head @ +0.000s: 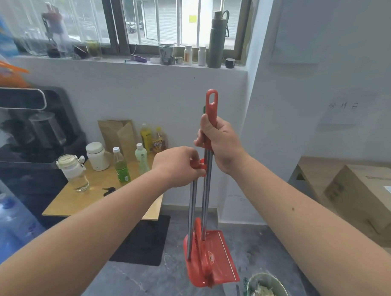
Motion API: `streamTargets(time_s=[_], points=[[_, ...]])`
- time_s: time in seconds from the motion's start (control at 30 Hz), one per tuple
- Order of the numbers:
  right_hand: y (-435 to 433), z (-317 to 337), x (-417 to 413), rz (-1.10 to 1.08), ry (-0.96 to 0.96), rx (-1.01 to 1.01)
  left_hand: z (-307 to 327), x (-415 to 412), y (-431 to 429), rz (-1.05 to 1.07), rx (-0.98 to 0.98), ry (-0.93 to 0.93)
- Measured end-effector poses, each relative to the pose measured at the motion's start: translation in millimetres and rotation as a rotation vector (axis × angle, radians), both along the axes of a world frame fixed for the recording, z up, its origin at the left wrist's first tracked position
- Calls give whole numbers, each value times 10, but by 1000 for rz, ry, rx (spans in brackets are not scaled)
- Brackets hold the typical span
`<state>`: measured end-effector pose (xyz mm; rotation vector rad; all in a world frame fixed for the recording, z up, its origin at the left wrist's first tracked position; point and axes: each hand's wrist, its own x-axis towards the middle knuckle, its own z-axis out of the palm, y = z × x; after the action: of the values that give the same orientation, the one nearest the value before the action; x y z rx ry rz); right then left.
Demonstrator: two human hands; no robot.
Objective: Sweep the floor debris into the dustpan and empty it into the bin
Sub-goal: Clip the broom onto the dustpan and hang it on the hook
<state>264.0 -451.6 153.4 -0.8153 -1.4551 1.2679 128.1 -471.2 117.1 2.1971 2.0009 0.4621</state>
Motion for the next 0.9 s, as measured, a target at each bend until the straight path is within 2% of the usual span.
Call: streamTargets(time_s=[0.17, 0.3, 0.57, 0.9], points=[[318, -135, 40, 17, 49, -66, -129, 43, 339, 3, 0, -43], [665, -309, 159, 43, 160, -147, -239, 191, 676, 24, -62, -68], [1511, -682, 499, 82, 326, -290, -407, 594, 1491, 65, -135, 52], [2362, -993, 637, 173, 197, -358, -697, 643, 2377, 55, -315, 87]])
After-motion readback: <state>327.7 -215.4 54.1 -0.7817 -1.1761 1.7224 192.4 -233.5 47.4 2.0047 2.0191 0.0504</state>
